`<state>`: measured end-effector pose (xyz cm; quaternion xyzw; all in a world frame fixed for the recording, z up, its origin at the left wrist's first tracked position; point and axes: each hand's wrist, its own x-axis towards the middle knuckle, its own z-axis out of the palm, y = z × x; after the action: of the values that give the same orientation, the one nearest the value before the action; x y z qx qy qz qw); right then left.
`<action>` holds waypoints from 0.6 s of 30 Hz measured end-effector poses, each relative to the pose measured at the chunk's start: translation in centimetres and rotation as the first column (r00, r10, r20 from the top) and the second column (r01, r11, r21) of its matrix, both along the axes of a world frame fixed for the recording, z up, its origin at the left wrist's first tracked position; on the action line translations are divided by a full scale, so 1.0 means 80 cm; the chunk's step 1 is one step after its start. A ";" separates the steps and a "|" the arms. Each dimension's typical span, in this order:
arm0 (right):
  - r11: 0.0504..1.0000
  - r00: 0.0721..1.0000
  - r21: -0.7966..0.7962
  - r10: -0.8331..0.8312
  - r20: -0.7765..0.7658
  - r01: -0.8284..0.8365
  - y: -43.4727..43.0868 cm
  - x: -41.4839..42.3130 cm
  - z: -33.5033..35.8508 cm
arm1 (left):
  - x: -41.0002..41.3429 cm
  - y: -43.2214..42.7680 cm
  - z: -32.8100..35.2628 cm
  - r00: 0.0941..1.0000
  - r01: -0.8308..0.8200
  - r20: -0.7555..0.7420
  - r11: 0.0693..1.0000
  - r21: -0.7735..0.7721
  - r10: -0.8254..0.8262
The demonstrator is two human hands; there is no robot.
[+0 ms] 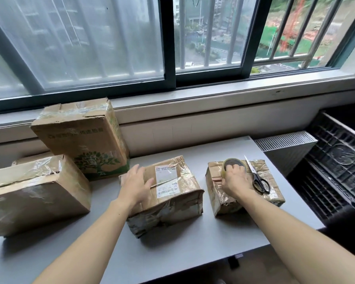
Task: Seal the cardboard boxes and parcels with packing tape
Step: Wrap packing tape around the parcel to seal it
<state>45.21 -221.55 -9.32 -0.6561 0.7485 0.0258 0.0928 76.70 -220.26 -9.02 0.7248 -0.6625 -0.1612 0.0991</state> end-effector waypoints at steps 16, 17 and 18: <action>0.940 0.467 -0.185 0.305 0.830 -0.285 -0.067 0.027 0.054 | -0.141 -0.037 0.077 0.920 -0.041 -0.393 0.997 -0.072 0.010; 0.927 0.417 -0.194 0.322 0.850 -0.321 -0.066 0.033 0.057 | -0.142 -0.040 0.084 0.909 -0.069 -0.416 0.995 -0.073 0.032; 0.912 0.378 -0.201 0.339 0.862 -0.358 -0.065 0.039 0.060 | -0.139 -0.041 0.090 0.905 -0.091 -0.422 0.993 -0.071 0.053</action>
<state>48.31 -226.79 -4.55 -0.7141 0.4352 -0.2910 0.4647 65.58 -223.54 -1.79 0.6921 -0.6051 -0.2794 0.2771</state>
